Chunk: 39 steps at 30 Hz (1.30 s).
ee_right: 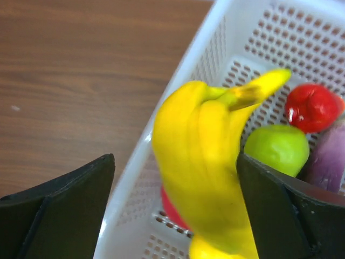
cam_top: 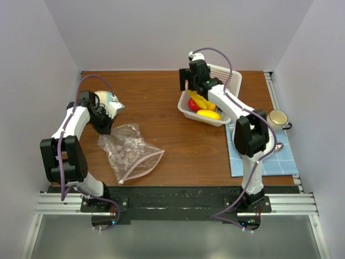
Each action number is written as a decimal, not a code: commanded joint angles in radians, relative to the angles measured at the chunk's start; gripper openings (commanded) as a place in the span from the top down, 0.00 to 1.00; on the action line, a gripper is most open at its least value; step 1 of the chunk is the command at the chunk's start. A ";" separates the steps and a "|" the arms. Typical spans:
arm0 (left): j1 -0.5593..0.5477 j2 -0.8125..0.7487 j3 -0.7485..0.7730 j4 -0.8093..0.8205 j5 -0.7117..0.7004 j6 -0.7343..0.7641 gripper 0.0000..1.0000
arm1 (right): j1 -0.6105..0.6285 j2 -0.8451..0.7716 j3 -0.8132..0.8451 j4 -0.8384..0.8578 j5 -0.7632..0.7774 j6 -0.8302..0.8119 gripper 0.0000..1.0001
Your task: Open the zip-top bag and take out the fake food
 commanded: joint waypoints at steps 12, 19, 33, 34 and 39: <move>0.001 -0.006 0.025 -0.003 0.006 -0.009 1.00 | 0.057 -0.349 -0.473 0.058 0.152 0.029 0.01; 0.001 -0.004 0.044 -0.013 0.005 -0.011 1.00 | 0.064 -0.331 -0.585 0.052 0.067 0.084 0.01; 0.001 -0.015 0.041 -0.006 0.006 -0.012 1.00 | 0.200 -0.340 -0.648 0.000 0.001 0.152 0.06; 0.001 -0.011 0.039 -0.006 0.008 -0.014 1.00 | 0.212 -0.352 -0.668 -0.003 -0.014 0.175 0.06; 0.000 -0.009 0.048 -0.008 0.006 -0.012 1.00 | 0.281 -0.439 -0.804 -0.025 -0.040 0.250 0.08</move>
